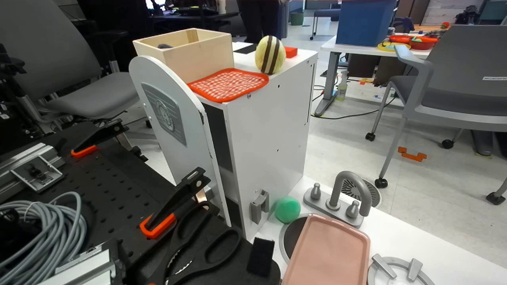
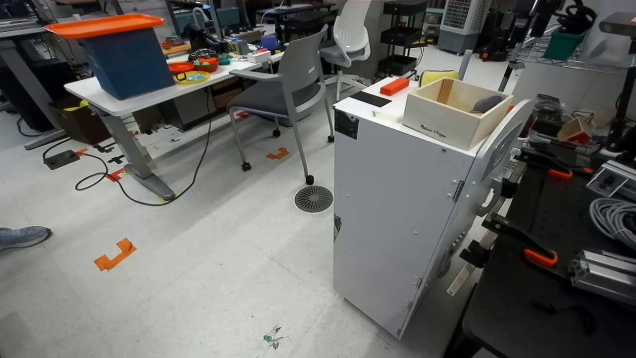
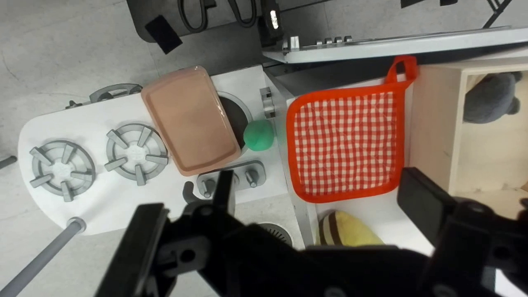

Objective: Put the grey plushy in the box, remove the yellow plushy from the box and put it on top of the cupboard, and then put the oven mitt on the tray

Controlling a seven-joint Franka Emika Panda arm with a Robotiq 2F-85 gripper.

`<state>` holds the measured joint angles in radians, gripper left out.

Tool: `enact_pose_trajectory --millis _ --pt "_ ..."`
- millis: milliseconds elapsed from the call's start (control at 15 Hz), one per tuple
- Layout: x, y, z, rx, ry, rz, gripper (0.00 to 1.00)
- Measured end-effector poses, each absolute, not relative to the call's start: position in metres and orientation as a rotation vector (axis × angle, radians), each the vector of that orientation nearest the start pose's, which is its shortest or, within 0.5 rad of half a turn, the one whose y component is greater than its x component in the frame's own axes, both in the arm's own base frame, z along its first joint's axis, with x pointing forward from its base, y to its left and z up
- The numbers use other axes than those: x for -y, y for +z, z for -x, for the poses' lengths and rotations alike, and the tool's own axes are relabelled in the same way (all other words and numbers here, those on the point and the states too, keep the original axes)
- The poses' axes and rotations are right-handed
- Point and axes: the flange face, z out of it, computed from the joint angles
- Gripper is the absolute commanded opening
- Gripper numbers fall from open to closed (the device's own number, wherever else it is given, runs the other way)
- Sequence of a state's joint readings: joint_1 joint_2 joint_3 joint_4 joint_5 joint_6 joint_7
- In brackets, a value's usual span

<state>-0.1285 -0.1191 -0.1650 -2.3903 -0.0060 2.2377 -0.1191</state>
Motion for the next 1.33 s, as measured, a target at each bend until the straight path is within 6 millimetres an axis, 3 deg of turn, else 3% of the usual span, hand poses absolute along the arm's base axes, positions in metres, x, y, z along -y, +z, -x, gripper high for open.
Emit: enact_pose_trajectory --millis 667,1333 --pt "0.136 0.329 -0.461 -0.306 0.096 2.96 1.0" --pt "0.158 0.318 -0.47 -0.349 0.133 2.957 1.0"
